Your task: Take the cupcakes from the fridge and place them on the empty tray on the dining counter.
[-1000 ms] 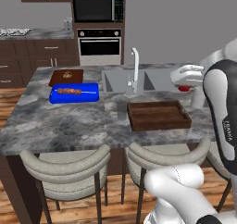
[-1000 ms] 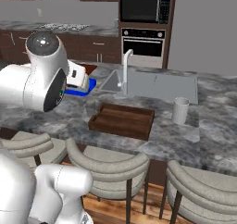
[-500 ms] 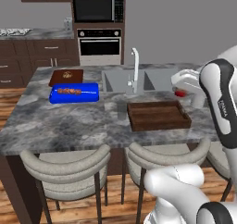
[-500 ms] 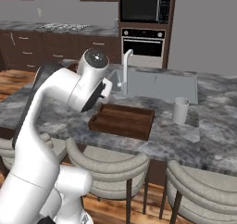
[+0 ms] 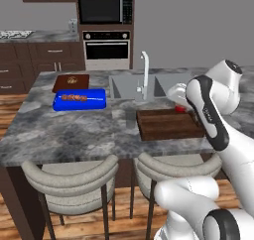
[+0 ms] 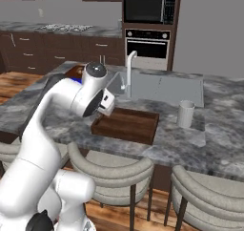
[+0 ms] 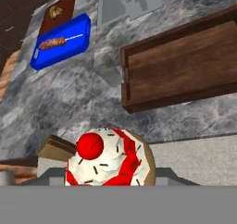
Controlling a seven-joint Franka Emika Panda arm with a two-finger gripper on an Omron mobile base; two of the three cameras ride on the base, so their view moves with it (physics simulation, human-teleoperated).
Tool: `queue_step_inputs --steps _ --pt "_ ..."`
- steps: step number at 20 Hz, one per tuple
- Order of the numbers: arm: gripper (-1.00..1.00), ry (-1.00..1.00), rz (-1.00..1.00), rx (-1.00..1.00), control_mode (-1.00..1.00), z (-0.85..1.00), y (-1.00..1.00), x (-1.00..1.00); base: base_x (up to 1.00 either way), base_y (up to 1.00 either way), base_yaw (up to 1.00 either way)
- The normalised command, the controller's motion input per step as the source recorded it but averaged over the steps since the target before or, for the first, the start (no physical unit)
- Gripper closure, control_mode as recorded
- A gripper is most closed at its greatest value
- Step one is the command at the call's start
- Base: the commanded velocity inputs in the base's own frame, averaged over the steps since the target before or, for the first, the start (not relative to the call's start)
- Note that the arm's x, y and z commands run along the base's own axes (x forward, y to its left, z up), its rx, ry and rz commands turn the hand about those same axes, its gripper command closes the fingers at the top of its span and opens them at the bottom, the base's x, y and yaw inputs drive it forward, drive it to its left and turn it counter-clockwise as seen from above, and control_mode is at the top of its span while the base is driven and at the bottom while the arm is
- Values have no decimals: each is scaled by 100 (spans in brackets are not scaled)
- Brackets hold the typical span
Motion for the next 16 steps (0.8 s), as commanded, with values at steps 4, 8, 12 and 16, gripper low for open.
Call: queue_step_inputs --steps 4,8,12,16 --pt "100 6 -20 0 -100 -63 8 43 0 0 0" --pt "100 5 -13 0 -100 -53 0 30 0 0 0" --pt "100 4 -4 0 -100 -45 0 24 0 0 0" --pt "100 2 0 0 -100 -34 -6 39 0 0 0"
